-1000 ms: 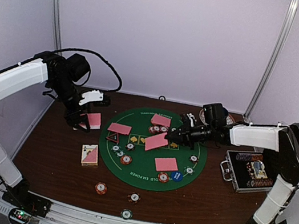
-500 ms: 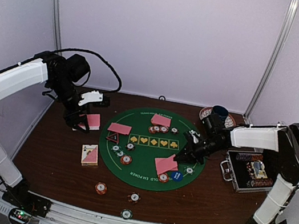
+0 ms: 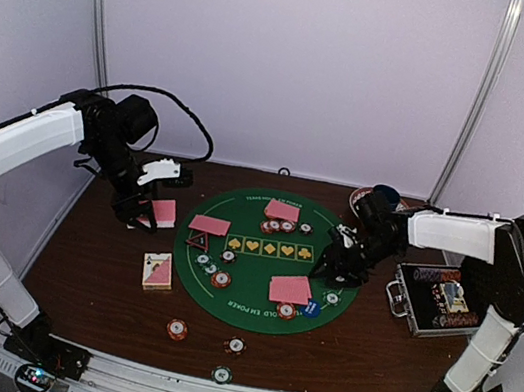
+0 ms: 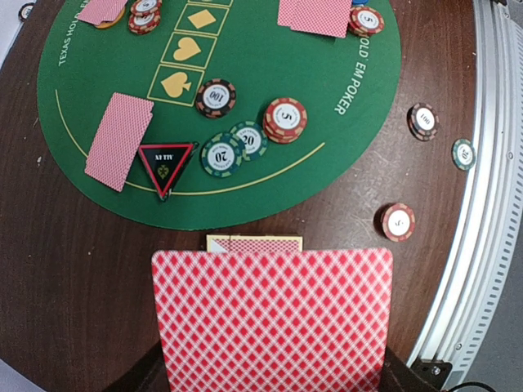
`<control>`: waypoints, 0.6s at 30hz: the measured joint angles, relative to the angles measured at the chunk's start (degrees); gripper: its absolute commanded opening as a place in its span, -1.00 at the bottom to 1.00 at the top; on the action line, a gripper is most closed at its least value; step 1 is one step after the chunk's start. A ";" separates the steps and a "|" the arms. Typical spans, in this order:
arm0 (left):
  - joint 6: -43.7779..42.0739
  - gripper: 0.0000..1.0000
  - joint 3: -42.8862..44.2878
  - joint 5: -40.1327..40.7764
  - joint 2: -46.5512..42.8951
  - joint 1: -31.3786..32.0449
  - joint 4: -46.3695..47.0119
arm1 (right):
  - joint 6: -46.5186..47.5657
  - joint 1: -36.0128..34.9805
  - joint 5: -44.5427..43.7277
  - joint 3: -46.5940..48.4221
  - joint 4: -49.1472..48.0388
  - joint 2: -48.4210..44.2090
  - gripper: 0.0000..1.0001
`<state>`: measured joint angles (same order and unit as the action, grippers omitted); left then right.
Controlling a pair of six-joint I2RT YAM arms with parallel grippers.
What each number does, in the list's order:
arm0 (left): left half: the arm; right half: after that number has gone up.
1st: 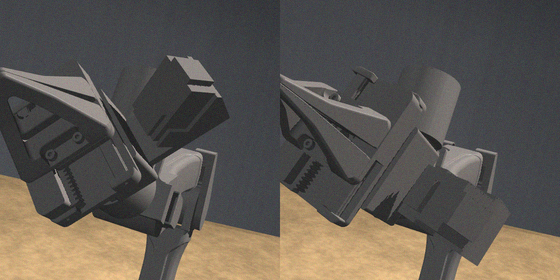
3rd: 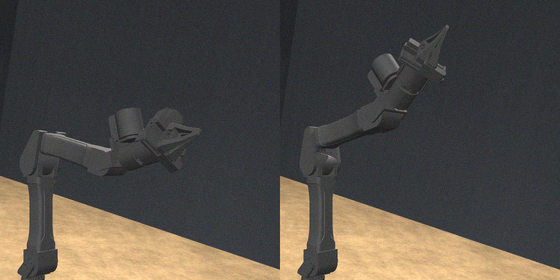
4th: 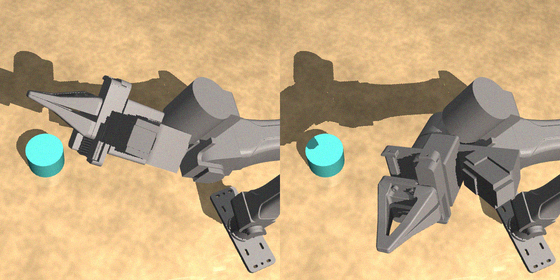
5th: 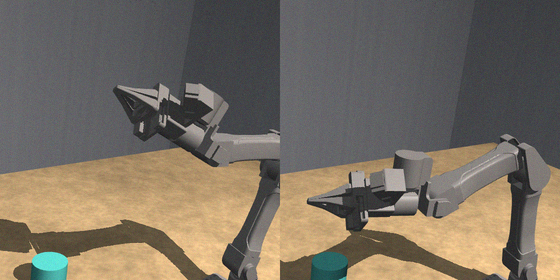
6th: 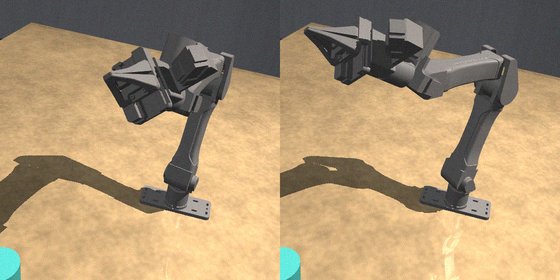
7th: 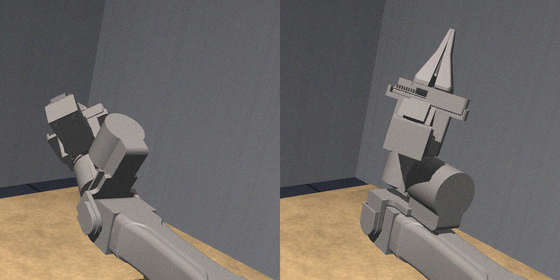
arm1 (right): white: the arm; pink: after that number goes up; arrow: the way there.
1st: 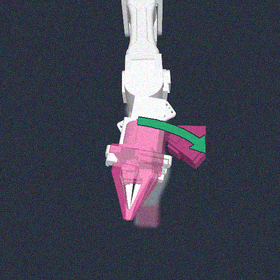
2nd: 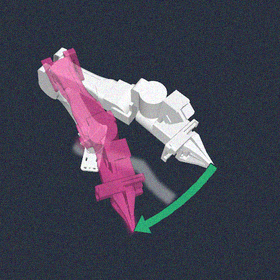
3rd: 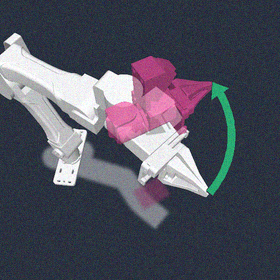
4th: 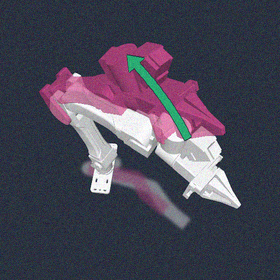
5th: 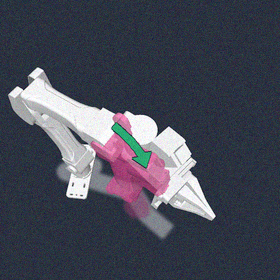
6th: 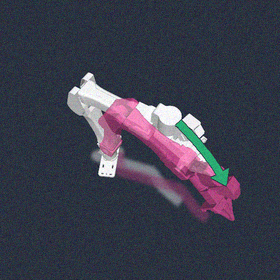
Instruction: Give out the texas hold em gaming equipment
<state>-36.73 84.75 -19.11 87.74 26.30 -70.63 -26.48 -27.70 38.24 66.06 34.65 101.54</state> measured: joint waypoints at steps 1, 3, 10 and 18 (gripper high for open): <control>0.00 -1.00 0.00 -0.02 0.00 0.00 0.00 | 0.33 0.00 -0.66 0.98 0.79 -0.37 0.24; 0.00 -1.00 0.00 -0.02 0.00 0.00 0.00 | 0.57 -0.26 -1.36 3.10 1.68 -1.36 0.32; 0.11 -1.00 0.00 -0.61 0.00 0.00 -0.02 | -7.21 -5.62 1.57 7.65 -6.47 -3.26 0.51; 0.79 -1.00 0.00 -1.60 0.00 0.00 0.00 | -27.15 -17.57 6.75 12.70 -33.03 5.20 0.56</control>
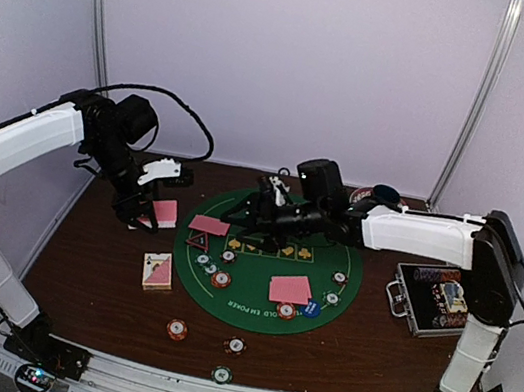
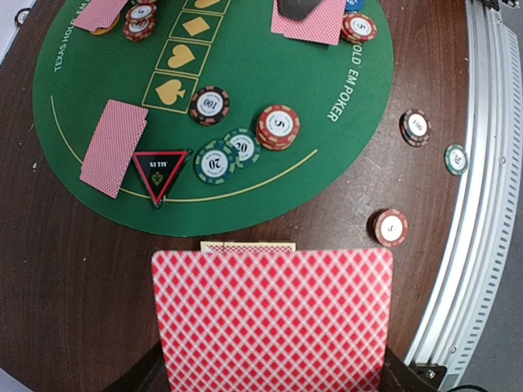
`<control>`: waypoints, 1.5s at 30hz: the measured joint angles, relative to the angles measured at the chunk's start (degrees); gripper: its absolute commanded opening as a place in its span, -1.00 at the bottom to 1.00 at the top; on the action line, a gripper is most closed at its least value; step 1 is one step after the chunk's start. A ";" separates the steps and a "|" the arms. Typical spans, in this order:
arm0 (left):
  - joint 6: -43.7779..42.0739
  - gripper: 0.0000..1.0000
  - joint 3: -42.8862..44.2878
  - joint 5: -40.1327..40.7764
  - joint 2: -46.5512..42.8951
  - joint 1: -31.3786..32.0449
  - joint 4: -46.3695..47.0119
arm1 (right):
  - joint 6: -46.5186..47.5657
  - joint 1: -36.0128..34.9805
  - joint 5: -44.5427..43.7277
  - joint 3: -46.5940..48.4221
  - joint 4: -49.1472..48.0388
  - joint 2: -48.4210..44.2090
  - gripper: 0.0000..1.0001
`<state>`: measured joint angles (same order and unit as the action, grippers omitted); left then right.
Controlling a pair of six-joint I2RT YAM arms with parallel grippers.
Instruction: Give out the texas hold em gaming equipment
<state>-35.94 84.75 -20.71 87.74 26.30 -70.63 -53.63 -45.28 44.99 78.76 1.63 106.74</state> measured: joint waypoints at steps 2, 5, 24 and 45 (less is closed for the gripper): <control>0.11 -1.00 0.00 -0.09 0.00 0.00 0.02 | -4.04 -2.29 0.46 2.23 -5.64 3.50 0.56; 0.17 -1.00 0.00 -0.11 0.00 0.00 0.02 | -8.90 -4.28 1.49 5.75 -11.30 7.91 0.57; 0.52 -1.00 0.02 -0.11 0.00 0.00 0.04 | -20.17 -8.07 6.51 20.39 -21.18 19.96 0.42; 0.52 -1.00 0.13 -0.11 0.00 0.00 0.02 | -25.62 -9.31 10.32 27.61 -22.01 27.89 0.15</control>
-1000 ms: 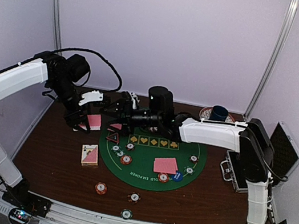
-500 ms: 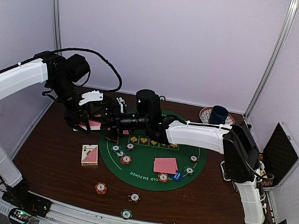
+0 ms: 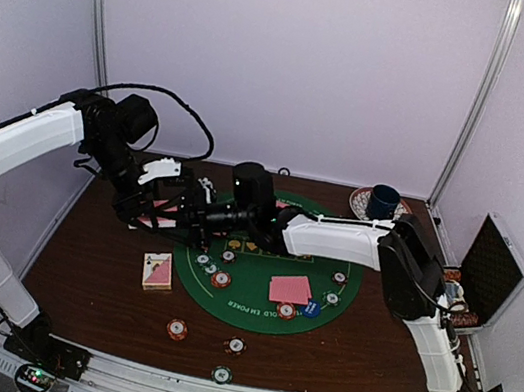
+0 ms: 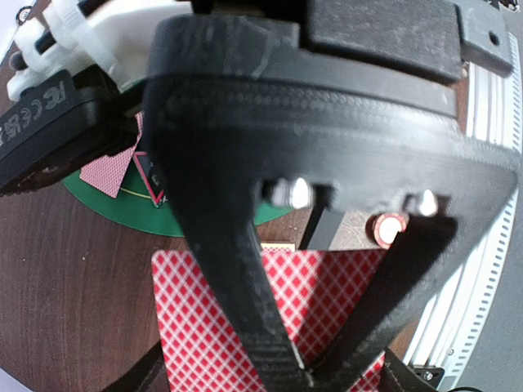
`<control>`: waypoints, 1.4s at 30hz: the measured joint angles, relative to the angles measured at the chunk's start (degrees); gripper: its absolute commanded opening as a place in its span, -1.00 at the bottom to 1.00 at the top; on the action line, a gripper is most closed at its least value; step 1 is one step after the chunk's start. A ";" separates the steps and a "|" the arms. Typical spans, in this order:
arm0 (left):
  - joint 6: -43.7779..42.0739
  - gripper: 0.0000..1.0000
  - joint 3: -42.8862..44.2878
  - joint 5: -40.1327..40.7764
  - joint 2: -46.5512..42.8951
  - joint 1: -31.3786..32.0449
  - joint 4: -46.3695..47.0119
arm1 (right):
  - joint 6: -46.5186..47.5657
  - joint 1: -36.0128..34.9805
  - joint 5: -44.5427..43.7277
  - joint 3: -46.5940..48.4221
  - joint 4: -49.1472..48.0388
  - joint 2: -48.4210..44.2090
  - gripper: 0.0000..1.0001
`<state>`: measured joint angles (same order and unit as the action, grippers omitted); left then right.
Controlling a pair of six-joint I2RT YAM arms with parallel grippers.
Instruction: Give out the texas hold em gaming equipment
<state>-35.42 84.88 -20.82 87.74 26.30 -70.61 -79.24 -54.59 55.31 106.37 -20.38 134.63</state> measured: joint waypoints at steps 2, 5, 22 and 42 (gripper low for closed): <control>-0.02 -1.00 0.00 0.02 0.00 0.00 0.00 | -0.02 0.39 0.02 -0.61 -0.35 0.00 0.12; -0.02 -1.00 0.00 0.22 0.02 0.00 -0.13 | -0.02 0.72 0.17 -2.10 -2.32 -0.20 0.07; -0.02 -1.00 0.00 0.15 0.02 0.04 -0.11 | 1.14 2.89 1.38 -8.41 -4.44 -4.98 -0.37; -0.04 -1.00 -0.09 0.90 0.02 0.04 -0.26 | -0.94 5.11 2.08 -12.11 -4.76 -9.09 -1.00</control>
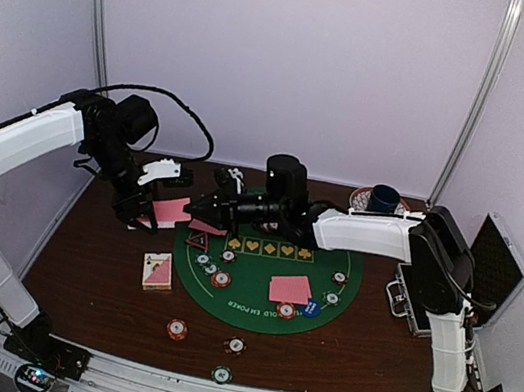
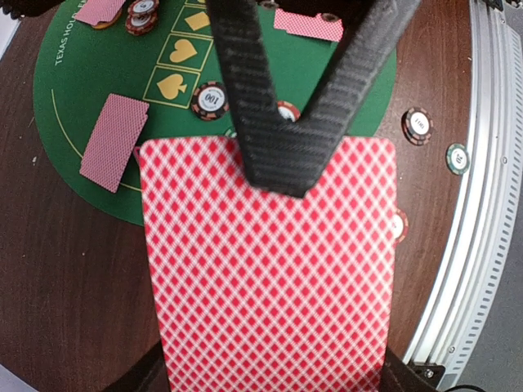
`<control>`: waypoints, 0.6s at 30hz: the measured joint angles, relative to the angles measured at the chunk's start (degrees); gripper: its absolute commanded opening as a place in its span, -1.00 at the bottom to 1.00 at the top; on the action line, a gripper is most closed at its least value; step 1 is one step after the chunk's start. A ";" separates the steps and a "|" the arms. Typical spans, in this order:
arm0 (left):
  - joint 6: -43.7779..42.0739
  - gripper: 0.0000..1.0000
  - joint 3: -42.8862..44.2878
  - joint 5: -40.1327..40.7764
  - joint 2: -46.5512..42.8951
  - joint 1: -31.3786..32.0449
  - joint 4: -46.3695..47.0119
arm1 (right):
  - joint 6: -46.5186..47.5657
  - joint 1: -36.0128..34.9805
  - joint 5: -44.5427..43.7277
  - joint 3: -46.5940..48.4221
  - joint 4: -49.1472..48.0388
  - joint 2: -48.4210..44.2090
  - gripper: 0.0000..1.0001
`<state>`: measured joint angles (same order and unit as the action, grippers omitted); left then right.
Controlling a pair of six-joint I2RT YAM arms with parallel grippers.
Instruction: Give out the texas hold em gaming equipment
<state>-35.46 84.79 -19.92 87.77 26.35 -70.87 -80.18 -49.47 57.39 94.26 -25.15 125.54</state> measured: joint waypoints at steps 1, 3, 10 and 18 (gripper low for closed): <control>-0.02 -1.00 0.00 -0.02 0.00 0.00 0.00 | -0.15 0.04 -0.02 -0.20 -0.04 -0.31 -1.00; 0.00 -1.00 -0.02 0.00 0.00 0.00 0.00 | -0.81 0.20 -0.02 -0.59 -0.63 -0.72 -1.00; -0.02 -1.00 -0.04 1.18 0.00 0.00 0.04 | -2.78 1.99 0.90 -4.31 -3.34 -2.60 -1.00; -0.04 -1.00 -1.01 2.29 0.00 0.00 0.07 | 12.74 9.07 2.16 -5.51 16.04 -8.96 -1.00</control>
<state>-35.51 83.79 -17.63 87.77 26.35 -70.81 -67.44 -40.40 59.55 88.75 -9.10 116.57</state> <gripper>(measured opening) 0.676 0.018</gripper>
